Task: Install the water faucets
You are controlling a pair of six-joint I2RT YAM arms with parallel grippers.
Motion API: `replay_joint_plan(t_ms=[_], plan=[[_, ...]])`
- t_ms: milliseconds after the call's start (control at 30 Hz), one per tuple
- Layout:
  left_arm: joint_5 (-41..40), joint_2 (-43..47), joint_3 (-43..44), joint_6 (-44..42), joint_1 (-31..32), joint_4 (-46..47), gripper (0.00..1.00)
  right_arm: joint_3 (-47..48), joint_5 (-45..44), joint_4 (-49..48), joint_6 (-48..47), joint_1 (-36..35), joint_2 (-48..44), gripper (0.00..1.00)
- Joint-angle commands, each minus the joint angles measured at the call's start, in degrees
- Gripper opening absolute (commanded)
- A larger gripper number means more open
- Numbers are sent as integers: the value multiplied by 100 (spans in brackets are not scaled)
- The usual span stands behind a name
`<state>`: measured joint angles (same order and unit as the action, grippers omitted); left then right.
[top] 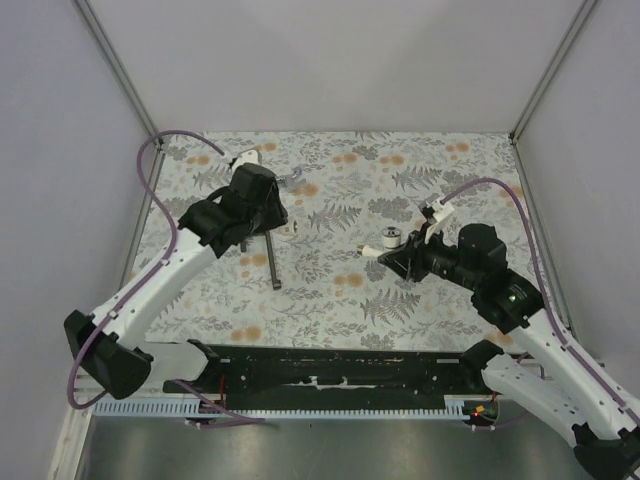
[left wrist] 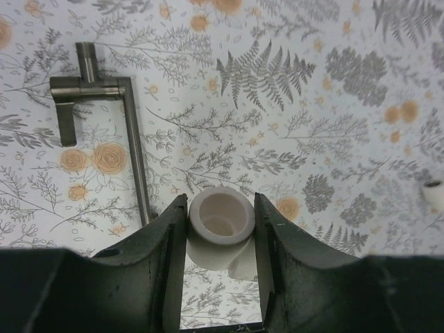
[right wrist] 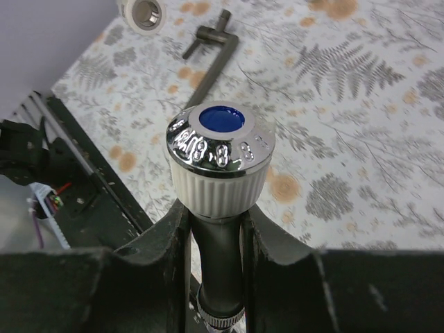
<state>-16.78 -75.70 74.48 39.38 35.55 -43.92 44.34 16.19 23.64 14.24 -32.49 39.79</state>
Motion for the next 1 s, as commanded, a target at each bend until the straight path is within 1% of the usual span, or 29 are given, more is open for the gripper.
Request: replay_joint_plan(t_ms=[0, 33, 167, 233, 400, 467, 533, 600, 667, 733, 833, 967], plan=[[-406, 599, 32, 475, -110, 252, 2, 163, 930, -2299, 658, -12, 502, 0], [-379, 731, 6, 448, -118, 331, 2, 198, 983, -2650, 737, -12, 677, 0], [-344, 1215, -152, 474, -136, 682, 2, 540, 1378, -3320, 791, -29, 1451, 0], [-309, 1408, -223, 492, -145, 876, 2, 663, 1405, -3550, 721, -64, 1733, 0], [-177, 1479, -109, -122, -136, 991, 2, 1260, 1799, -3472, 168, -135, 2287, 0], [-2, 1436, 57, -438, -136, 956, 2, 1437, 2037, -3323, -253, -135, 2419, 0], [-36, 1322, 294, -457, -136, 798, 2, 1647, 2239, -3042, -701, -135, 2568, 0], [-141, 1111, 706, -413, -119, 422, 2, 2007, 2572, -2621, -1062, -135, 2726, 0], [-325, 909, 1032, -439, -31, 35, 2, 2140, 2801, -2417, -1370, -144, 2806, 0], [-615, 803, 1165, -448, 83, -81, 2, 2079, 2837, -2486, -1879, -144, 2806, 0], [-949, 724, 1367, -448, 320, -213, 2, 2088, 2864, -2583, -2276, -135, 2876, 0], [-1827, 478, 1683, -571, 864, -467, 2, 2254, 2777, -2417, -2741, -135, 2938, 0]])
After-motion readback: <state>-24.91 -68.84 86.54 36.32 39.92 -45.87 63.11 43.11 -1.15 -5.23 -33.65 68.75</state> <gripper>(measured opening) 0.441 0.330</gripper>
